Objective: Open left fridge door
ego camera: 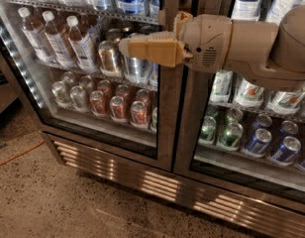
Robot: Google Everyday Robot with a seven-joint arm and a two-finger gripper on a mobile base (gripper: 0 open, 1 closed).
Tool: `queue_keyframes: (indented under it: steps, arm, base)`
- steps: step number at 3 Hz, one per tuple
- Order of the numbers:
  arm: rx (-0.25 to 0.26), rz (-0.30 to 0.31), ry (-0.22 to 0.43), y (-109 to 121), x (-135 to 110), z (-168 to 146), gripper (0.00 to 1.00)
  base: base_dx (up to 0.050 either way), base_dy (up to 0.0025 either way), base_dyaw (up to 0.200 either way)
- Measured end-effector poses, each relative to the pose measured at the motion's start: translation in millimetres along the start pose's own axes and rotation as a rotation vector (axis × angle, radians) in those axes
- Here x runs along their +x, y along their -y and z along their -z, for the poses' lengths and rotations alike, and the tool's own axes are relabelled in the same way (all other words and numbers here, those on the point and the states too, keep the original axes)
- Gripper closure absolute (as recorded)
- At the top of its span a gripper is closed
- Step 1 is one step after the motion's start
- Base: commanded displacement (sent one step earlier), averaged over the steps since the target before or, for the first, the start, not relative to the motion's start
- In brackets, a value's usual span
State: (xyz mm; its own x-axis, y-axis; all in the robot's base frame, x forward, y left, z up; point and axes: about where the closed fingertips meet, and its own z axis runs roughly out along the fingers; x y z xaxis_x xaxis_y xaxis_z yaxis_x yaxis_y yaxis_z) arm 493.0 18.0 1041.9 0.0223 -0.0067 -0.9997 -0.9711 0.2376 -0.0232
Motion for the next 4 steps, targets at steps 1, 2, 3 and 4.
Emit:
queue_keyframes:
  steps: [1, 2, 3, 4]
  arm:
    - [0.000, 0.000, 0.000, 0.0, 0.0, 0.0, 0.65]
    - [0.000, 0.000, 0.000, 0.0, 0.0, -0.1, 0.89]
    - [0.000, 0.000, 0.000, -0.1, -0.1, -0.1, 1.00]
    - [0.000, 0.000, 0.000, -0.1, -0.1, -0.1, 1.00]
  base:
    - [0.000, 0.00000, 0.000]
    - [0.000, 0.00000, 0.000]
    - [0.000, 0.00000, 0.000]
    - [-0.050, 0.00000, 0.000]
